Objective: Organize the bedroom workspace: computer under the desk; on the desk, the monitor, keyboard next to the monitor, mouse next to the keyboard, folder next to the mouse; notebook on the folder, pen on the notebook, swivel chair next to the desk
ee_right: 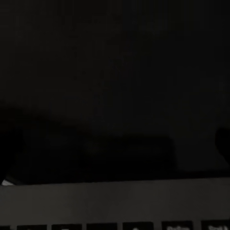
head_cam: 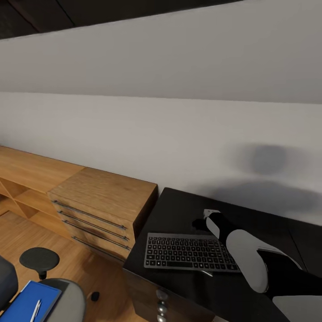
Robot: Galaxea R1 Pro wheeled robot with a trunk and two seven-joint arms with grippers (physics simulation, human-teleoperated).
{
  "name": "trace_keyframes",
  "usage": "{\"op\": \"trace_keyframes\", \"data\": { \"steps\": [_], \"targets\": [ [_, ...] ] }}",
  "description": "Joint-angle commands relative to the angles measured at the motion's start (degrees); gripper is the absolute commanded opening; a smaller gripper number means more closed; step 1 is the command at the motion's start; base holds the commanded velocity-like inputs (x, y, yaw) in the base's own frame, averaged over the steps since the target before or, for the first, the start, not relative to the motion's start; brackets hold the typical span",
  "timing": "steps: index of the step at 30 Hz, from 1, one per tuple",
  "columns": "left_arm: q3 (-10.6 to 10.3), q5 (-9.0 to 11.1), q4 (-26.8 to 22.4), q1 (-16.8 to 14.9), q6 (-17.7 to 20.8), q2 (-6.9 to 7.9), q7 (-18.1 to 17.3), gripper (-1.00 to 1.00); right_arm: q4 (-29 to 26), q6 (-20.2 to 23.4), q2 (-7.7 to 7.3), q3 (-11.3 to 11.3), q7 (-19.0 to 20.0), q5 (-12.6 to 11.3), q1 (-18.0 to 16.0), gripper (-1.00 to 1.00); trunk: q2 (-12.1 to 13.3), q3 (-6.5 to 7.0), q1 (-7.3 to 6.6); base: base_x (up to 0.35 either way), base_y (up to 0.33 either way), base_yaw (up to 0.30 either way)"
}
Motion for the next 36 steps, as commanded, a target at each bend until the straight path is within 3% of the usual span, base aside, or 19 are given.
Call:
{"op": "trace_keyframes", "data": {
  "steps": [1,9,18,32,36],
  "targets": [
    [-0.5,0.2,0.0,0.0,-0.2,0.04,0.5,1.0,-0.1,0.3,0.02,-0.5,-0.1,0.4,0.0,1.0,-0.5,-0.25,0.23,0.001,0.0,0.0],
    [-0.5,0.2,0.0,0.0,-0.2,0.01,0.5,1.0,-0.1,0.3,-0.06,-0.5,-0.1,0.5,0.0,1.0,-3.7,-1.68,1.98,0.0,0.0,0.0],
    [-0.5,0.2,-0.1,0.0,-0.2,-0.02,0.5,1.0,0.0,0.3,-0.07,-0.5,-0.1,0.5,0.0,1.0,-3.7,-1.68,1.98,0.0,0.0,0.0],
    [-0.5,0.2,0.0,0.0,-0.2,0.03,0.5,1.0,0.0,0.3,-0.09,-0.5,-0.1,0.5,0.0,1.0,-9.3,-4.2,5.06,0.0,0.0,0.0],
    [-0.5,0.2,0.0,0.0,-0.2,0.03,0.6,1.0,0.0,0.3,-0.08,-0.5,-0.1,0.5,0.0,1.0,-9.3,-4.2,5.06,0.0,0.0,0.0]
  ]
}}
